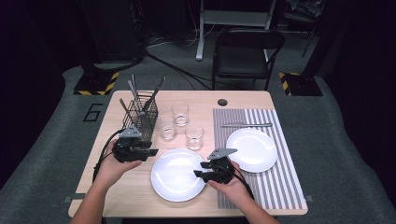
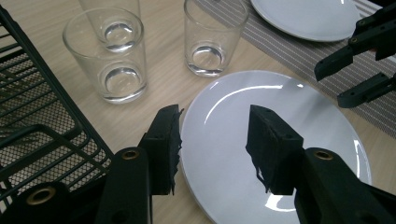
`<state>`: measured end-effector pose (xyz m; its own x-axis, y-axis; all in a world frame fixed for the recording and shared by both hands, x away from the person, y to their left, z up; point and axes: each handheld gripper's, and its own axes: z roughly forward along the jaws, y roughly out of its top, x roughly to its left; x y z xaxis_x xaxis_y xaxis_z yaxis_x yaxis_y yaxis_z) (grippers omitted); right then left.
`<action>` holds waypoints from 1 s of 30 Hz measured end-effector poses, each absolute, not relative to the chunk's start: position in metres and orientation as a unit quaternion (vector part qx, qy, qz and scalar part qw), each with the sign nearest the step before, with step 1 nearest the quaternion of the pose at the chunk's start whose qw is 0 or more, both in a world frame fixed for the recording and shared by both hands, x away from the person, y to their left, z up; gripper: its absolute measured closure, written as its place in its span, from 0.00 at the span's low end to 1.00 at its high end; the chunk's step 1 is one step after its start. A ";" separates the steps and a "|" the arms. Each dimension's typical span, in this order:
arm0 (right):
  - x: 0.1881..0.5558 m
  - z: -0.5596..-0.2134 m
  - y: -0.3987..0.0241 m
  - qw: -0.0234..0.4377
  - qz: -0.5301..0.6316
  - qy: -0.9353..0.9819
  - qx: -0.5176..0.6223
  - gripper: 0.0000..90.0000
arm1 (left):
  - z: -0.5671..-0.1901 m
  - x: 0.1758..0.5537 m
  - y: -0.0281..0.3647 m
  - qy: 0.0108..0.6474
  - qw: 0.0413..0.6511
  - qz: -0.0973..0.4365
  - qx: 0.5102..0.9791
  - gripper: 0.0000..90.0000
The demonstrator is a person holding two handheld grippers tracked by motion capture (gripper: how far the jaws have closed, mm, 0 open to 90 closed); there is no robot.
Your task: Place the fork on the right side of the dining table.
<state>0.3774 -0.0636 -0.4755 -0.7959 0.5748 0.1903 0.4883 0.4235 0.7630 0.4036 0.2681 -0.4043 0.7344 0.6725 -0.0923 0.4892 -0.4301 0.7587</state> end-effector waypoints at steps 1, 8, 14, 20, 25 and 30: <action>0.377 -0.474 -0.064 0.048 0.434 0.842 0.318 0.59 | -0.403 0.404 0.269 0.347 0.407 0.113 0.837 0.60; 0.378 -0.473 -0.064 0.041 0.433 0.843 0.316 0.58 | -0.391 0.405 0.273 0.356 0.429 0.116 0.822 0.60; 0.377 -0.473 -0.063 0.044 0.433 0.843 0.316 0.56 | -0.382 0.409 0.271 0.352 0.421 0.126 0.826 0.60; 0.378 -0.473 -0.065 0.044 0.435 0.842 0.317 0.56 | -0.373 0.416 0.272 0.354 0.412 0.137 0.828 0.60; 0.378 -0.473 -0.066 0.043 0.436 0.840 0.321 0.56 | -0.366 0.423 0.274 0.356 0.401 0.145 0.832 0.60; 0.379 -0.474 -0.067 0.043 0.436 0.839 0.324 0.56 | -0.360 0.429 0.279 0.363 0.400 0.151 0.828 0.60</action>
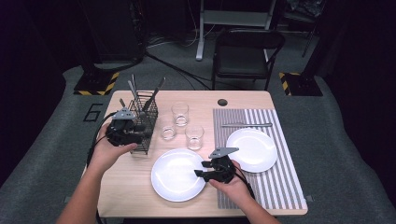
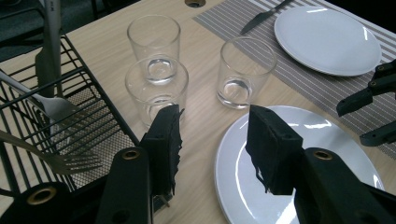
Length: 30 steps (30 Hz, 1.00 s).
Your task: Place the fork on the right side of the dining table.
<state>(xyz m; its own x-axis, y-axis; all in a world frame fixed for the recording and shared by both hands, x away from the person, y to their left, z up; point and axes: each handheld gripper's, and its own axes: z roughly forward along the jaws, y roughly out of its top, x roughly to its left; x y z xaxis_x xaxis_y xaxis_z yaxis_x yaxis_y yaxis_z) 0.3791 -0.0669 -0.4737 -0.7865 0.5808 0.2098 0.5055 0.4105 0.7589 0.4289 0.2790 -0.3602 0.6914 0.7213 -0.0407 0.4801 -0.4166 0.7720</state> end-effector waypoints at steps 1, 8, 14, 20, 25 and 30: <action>0.379 -0.474 -0.067 0.043 0.436 0.838 0.324 0.56 | -0.359 0.430 0.281 0.364 0.400 0.149 0.828 0.60; 0.379 -0.474 -0.068 0.044 0.436 0.838 0.326 0.55 | -0.353 0.435 0.295 0.383 0.405 0.155 0.815 0.61; 0.379 -0.474 -0.067 0.044 0.436 0.838 0.326 0.55 | -0.349 0.439 0.307 0.403 0.404 0.161 0.805 0.61; 0.379 -0.474 -0.068 0.045 0.437 0.837 0.327 0.55 | -0.347 0.443 0.317 0.423 0.406 0.166 0.793 0.61; 0.379 -0.474 -0.069 0.045 0.438 0.836 0.327 0.55 | -0.347 0.449 0.325 0.438 0.397 0.171 0.788 0.61; 0.379 -0.474 -0.069 0.044 0.436 0.836 0.330 0.55 | -0.348 0.455 0.333 0.452 0.392 0.174 0.782 0.61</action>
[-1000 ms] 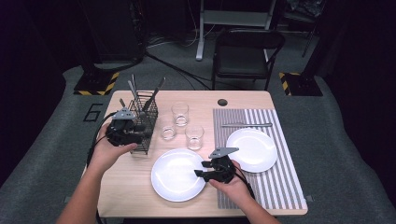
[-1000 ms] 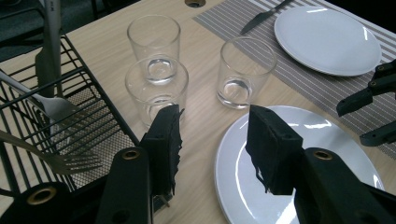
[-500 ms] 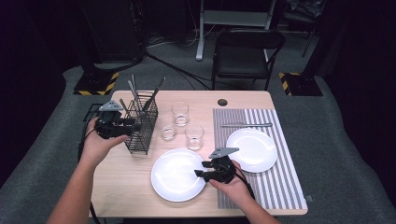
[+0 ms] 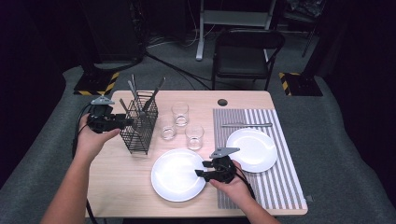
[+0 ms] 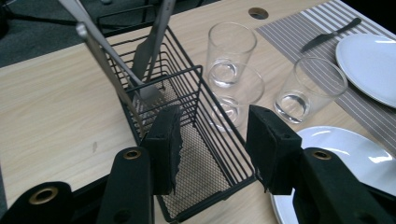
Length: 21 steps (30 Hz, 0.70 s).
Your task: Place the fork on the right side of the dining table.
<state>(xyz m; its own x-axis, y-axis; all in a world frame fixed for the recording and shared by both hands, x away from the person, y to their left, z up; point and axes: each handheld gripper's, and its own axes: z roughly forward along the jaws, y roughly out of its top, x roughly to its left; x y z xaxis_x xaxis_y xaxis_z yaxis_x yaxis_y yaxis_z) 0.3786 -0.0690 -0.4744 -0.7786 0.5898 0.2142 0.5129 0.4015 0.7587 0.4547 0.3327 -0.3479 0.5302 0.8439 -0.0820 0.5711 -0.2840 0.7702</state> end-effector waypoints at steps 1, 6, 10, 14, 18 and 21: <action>0.379 -0.475 -0.069 0.045 0.437 0.836 0.328 0.55 | -0.349 0.456 0.333 0.458 0.394 0.175 0.778 0.61; 0.379 -0.475 -0.070 0.043 0.437 0.835 0.332 0.55 | -0.351 0.462 0.338 0.470 0.391 0.177 0.771 0.61; 0.379 -0.475 -0.070 0.044 0.437 0.835 0.332 0.55 | -0.353 0.467 0.340 0.477 0.386 0.175 0.770 0.61; 0.379 -0.475 -0.070 0.044 0.437 0.835 0.333 0.55 | -0.356 0.473 0.341 0.483 0.385 0.175 0.767 0.61; 0.380 -0.475 -0.071 0.045 0.438 0.835 0.331 0.55 | -0.358 0.478 0.342 0.491 0.384 0.181 0.761 0.61; 0.380 -0.475 -0.072 0.045 0.438 0.834 0.332 0.55 | -0.361 0.482 0.343 0.495 0.384 0.184 0.758 0.61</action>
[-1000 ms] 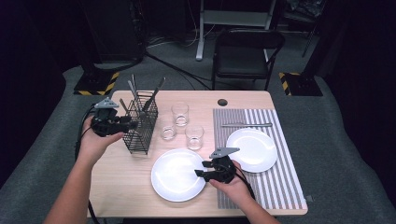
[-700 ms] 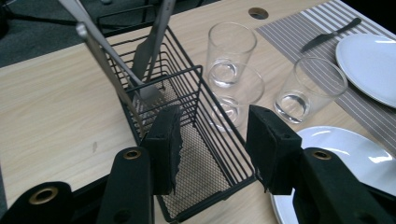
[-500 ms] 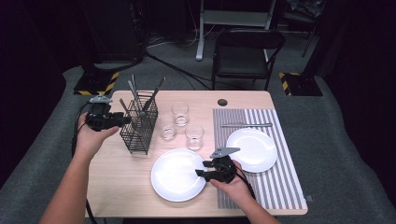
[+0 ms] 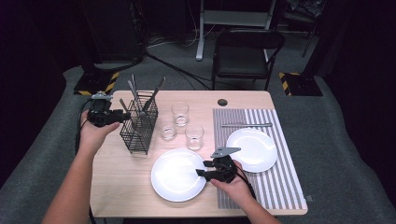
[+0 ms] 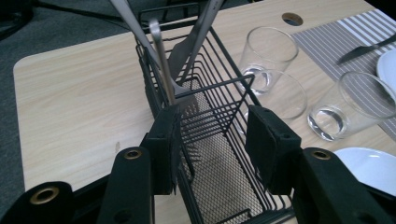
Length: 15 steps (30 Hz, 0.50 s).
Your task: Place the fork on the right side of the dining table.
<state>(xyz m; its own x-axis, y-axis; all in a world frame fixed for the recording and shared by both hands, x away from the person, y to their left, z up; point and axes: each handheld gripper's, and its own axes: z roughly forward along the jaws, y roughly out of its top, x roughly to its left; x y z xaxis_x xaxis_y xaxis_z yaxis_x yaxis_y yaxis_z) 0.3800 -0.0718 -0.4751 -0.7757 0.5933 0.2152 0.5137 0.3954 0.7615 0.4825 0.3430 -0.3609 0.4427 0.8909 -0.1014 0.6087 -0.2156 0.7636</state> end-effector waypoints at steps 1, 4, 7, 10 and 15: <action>0.380 -0.475 -0.072 0.045 0.438 0.834 0.332 0.55 | -0.362 0.484 0.343 0.495 0.384 0.185 0.757 0.62; 0.379 -0.475 -0.072 0.042 0.437 0.833 0.337 0.55 | -0.364 0.487 0.343 0.500 0.384 0.186 0.753 0.62; 0.380 -0.475 -0.072 0.044 0.439 0.834 0.332 0.55 | -0.366 0.491 0.343 0.502 0.382 0.183 0.754 0.64; 0.379 -0.474 -0.072 0.045 0.439 0.834 0.331 0.55 | -0.368 0.495 0.343 0.509 0.382 0.187 0.749 0.65; 0.379 -0.473 -0.072 0.046 0.441 0.833 0.330 0.55 | -0.372 0.500 0.342 0.515 0.383 0.191 0.743 0.65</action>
<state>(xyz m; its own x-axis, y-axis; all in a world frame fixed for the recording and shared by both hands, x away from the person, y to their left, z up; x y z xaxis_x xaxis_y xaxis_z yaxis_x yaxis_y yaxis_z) 0.3793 -0.0721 -0.4733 -0.7775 0.5911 0.2146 0.5098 0.3927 0.7654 0.5004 0.3425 -0.3722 0.3971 0.9111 -0.1106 0.6178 -0.1763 0.7663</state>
